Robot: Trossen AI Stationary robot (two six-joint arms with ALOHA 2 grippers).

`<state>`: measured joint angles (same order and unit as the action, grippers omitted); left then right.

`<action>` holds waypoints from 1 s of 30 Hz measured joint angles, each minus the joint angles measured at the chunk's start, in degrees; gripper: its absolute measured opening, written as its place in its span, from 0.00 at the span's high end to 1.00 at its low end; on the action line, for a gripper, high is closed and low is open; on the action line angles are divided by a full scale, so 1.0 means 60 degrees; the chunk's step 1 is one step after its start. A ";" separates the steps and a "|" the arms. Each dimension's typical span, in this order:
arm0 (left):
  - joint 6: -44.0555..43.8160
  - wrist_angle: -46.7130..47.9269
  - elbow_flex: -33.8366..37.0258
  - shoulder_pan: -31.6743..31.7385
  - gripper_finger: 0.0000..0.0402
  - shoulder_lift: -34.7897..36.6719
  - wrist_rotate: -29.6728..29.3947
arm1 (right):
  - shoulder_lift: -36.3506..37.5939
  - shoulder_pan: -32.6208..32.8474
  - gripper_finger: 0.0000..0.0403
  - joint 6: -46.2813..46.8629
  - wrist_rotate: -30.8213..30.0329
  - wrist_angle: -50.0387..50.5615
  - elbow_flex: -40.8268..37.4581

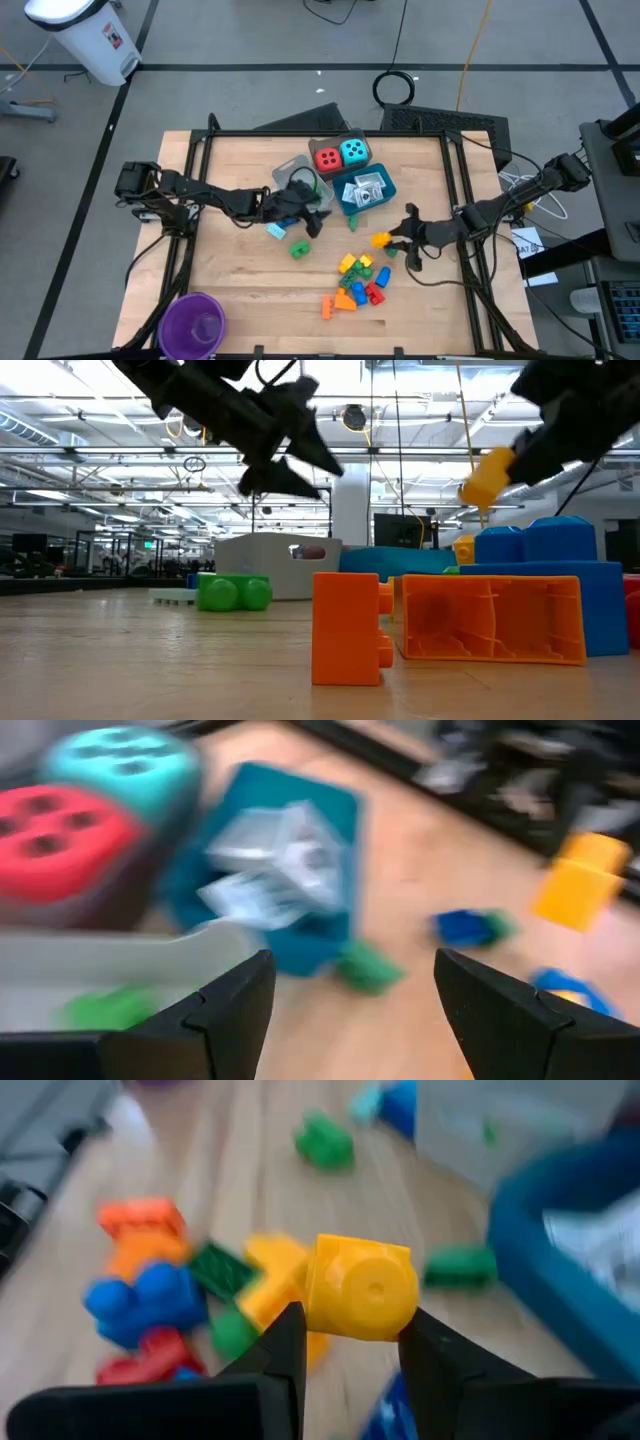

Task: Pick & Place Toys
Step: Put the yellow game piece into the gray bin

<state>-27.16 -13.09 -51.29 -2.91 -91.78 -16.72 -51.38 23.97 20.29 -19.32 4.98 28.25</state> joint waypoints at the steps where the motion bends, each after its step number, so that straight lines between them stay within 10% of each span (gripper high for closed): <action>1: 0.0227 -0.0341 0.0002 -0.0083 0.30 -0.0076 0.0236 | -0.0019 0.0000 0.78 -0.0211 0.0000 -0.0286 0.0000; 10: 0.0620 -0.2852 -0.0078 -0.0745 0.30 -0.1026 0.1117 | -0.0591 -0.0006 0.78 -0.0448 -0.0062 -0.0743 0.0000; 30: 0.1333 -0.1371 -0.2993 -0.0829 0.30 -0.3472 0.2325 | -0.2213 -0.0506 0.78 -0.1584 0.0021 -0.3581 0.0011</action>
<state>-19.16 -21.31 -69.25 -7.88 -112.61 -2.77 -64.66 20.93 10.79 -19.20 -16.50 28.32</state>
